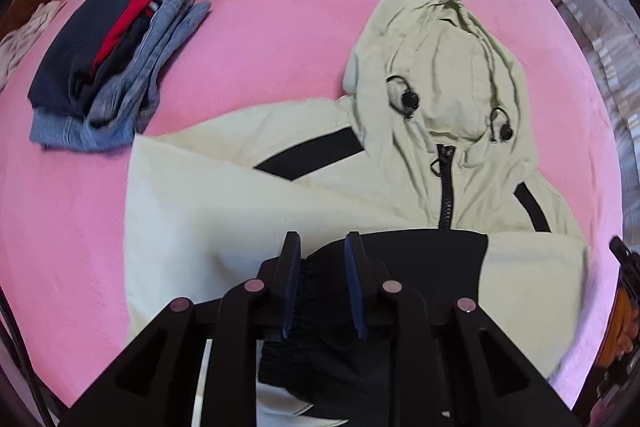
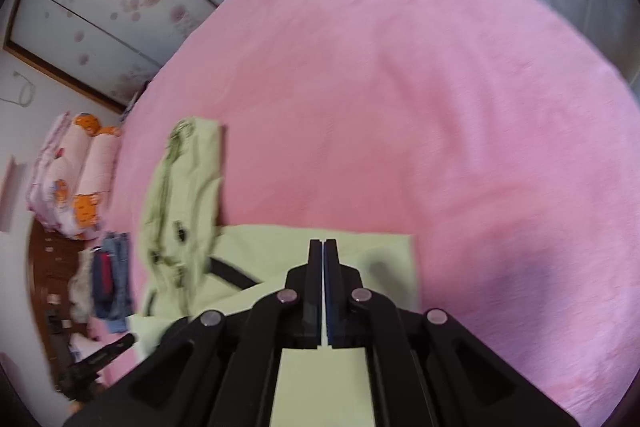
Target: Fold large clothes
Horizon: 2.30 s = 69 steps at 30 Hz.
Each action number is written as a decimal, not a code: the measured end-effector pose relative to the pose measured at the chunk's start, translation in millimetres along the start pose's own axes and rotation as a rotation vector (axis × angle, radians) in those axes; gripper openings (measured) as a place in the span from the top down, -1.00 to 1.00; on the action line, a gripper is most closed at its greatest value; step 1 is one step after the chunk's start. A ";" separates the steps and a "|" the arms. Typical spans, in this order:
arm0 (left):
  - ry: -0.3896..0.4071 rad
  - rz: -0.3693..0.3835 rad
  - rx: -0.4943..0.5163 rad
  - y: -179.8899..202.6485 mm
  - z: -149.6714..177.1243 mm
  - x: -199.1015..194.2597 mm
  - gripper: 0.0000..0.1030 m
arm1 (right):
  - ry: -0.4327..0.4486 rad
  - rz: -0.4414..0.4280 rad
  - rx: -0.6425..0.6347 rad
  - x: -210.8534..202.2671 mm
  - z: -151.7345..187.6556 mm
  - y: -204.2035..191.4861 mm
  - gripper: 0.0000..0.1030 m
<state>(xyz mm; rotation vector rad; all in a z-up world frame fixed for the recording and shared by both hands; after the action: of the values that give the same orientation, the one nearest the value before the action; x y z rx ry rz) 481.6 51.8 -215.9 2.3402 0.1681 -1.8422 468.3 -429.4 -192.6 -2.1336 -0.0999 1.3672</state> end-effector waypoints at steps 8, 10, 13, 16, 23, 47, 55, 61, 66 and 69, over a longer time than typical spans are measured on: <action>-0.061 0.119 0.201 0.6 -60.0 -34.8 0.39 | -0.280 -0.014 -0.022 27.6 -30.0 -49.9 0.99; -0.060 0.120 0.232 -0.6 -77.2 -36.8 0.26 | -0.297 -0.022 -0.027 30.9 -43.2 -62.7 0.99; -0.047 0.110 0.283 -1.2 -114.1 -35.8 0.14 | -0.298 -0.060 -0.021 36.5 -65.0 -86.0 0.99; -0.047 0.086 0.322 4.3 -145.3 -27.0 0.14 | -0.308 -0.081 -0.025 53.1 -85.4 -103.6 0.98; -0.058 0.056 0.381 29.4 -211.2 5.7 0.11 | -0.295 -0.055 -0.031 106.7 -117.2 -126.8 0.98; 0.011 0.321 0.128 48.7 -239.0 160.5 -0.12 | -0.087 -0.138 -0.234 224.4 -118.8 -130.5 0.24; 0.035 0.404 0.073 59.6 -243.0 170.2 0.75 | -0.023 -0.182 -0.217 226.1 -116.7 -134.7 0.51; 0.101 0.396 0.124 73.4 -237.2 157.5 0.92 | 0.013 -0.195 -0.302 212.7 -112.5 -153.3 0.85; 0.180 0.484 0.126 64.7 -220.1 109.3 0.92 | 0.082 -0.297 -0.289 168.5 -108.9 -163.7 0.87; 0.224 0.538 0.135 51.2 -204.0 73.1 0.92 | 0.116 -0.368 -0.306 136.2 -101.8 -171.3 0.87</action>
<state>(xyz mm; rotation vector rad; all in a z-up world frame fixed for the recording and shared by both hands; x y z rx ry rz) 702.9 40.2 -237.3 2.3598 -0.5252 -1.3695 660.6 -283.9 -183.7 -2.2895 -0.6577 1.0623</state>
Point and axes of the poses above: each gripper's, at about its wrist camera, not at the fingertips, and x roughly the way its jaws point, y to its right, z to its underside, the point moved 1 cm from there along x, roughly the way its jaws point, and after that the axes turned 1 degree about -z, right-handed, at the moved point
